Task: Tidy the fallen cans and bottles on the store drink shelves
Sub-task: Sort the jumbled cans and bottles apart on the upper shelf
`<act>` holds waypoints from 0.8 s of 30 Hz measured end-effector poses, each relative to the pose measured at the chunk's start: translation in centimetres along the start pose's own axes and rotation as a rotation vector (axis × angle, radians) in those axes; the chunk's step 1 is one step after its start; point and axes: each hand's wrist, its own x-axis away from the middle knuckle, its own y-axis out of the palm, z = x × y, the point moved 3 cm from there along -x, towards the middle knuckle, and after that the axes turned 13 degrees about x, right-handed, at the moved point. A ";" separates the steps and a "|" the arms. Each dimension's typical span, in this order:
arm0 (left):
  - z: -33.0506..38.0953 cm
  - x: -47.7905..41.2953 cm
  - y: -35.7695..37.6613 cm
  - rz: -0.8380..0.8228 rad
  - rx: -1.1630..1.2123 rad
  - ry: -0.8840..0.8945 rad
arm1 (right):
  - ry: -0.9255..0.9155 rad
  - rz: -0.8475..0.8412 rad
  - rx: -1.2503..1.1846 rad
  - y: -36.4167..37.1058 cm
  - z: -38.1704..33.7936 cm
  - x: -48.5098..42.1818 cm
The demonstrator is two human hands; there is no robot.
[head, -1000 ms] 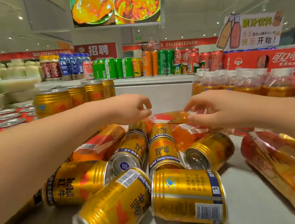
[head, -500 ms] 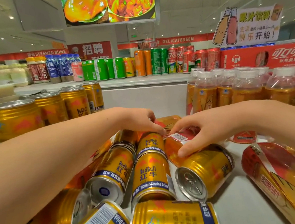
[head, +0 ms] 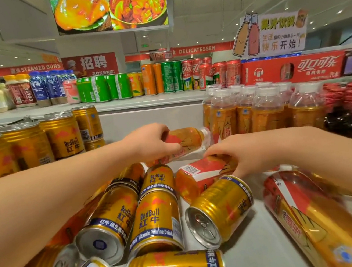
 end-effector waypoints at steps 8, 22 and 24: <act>2.9 3.0 -3.6 0.153 0.098 -0.044 | 0.096 0.198 0.163 -1.4 0.0 1.4; 8.7 10.4 -3.5 0.219 0.367 -0.235 | 0.332 0.431 0.412 -4.7 1.8 10.6; 9.6 10.9 -2.7 0.200 0.416 -0.252 | 0.365 0.413 0.409 -4.4 2.0 11.7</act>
